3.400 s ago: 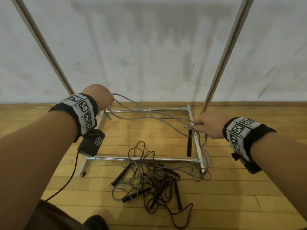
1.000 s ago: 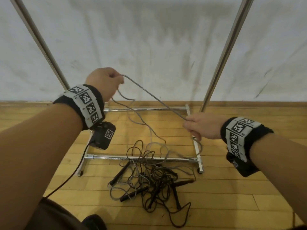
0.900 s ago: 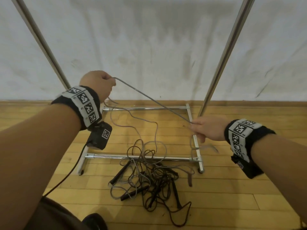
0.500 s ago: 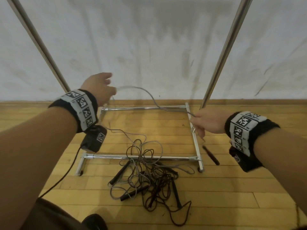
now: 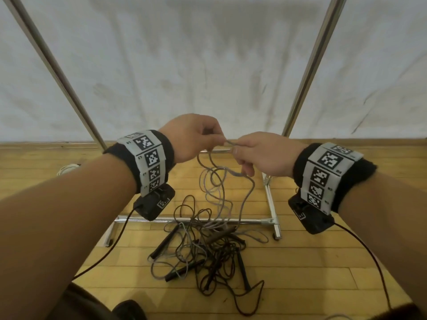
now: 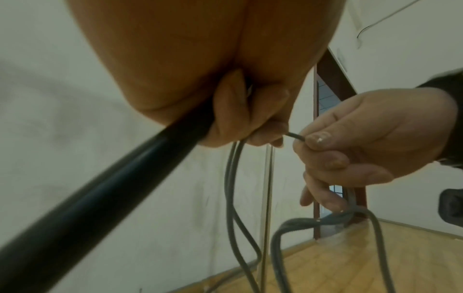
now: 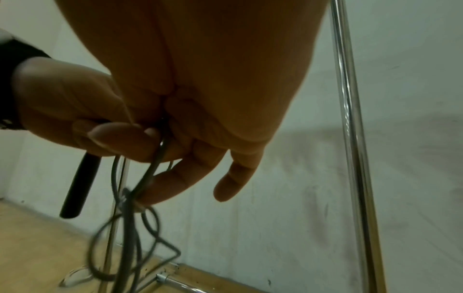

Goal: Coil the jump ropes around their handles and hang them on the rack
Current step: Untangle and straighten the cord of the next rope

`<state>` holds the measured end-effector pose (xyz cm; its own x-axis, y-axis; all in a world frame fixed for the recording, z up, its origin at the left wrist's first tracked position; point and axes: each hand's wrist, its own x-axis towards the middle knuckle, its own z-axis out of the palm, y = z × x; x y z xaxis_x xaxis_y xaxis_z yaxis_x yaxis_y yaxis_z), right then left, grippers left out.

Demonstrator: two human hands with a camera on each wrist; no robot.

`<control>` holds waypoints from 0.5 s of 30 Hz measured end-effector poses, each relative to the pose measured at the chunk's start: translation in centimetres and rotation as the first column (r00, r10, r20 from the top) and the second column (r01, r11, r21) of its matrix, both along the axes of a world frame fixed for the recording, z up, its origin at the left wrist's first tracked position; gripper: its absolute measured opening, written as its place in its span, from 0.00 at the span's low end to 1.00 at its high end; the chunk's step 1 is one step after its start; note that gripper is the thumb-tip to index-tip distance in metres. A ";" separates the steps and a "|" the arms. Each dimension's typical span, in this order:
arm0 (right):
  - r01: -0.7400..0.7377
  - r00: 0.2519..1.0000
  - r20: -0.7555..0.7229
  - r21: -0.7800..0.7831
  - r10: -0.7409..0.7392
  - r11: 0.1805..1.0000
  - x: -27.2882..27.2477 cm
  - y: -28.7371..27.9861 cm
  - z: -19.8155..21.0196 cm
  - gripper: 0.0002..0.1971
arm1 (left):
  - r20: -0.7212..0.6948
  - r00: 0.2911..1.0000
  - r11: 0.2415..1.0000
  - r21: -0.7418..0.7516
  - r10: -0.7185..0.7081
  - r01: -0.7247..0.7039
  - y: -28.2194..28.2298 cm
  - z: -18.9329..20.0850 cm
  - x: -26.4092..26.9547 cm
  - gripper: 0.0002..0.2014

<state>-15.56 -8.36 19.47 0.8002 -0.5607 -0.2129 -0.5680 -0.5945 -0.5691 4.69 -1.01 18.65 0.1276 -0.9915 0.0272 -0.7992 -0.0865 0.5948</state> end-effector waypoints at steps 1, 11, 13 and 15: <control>0.010 1.000 0.010 0.005 -0.010 1.000 -0.2 -0.1 -0.2 0.18 | 0.033 0.999 0.999 -0.024 0.035 -0.034 -0.1 0.2 0.3 0.08; 0.005 0.977 -0.211 -0.112 -0.029 0.994 -2.8 -2.9 -3.6 0.16 | 0.157 0.952 0.965 -0.057 0.263 -0.257 -0.2 -0.7 3.8 0.08; -0.001 0.961 -0.274 -0.150 -0.040 0.989 -3.7 -3.6 -4.5 0.15 | 0.168 0.930 0.945 -0.050 0.326 -0.322 0.0 -0.9 5.2 0.08; -0.006 0.924 -0.377 -0.166 -0.058 0.986 -4.7 -4.2 -5.5 0.16 | 0.171 0.894 0.909 -0.049 0.415 -0.413 0.3 -0.9 6.9 0.09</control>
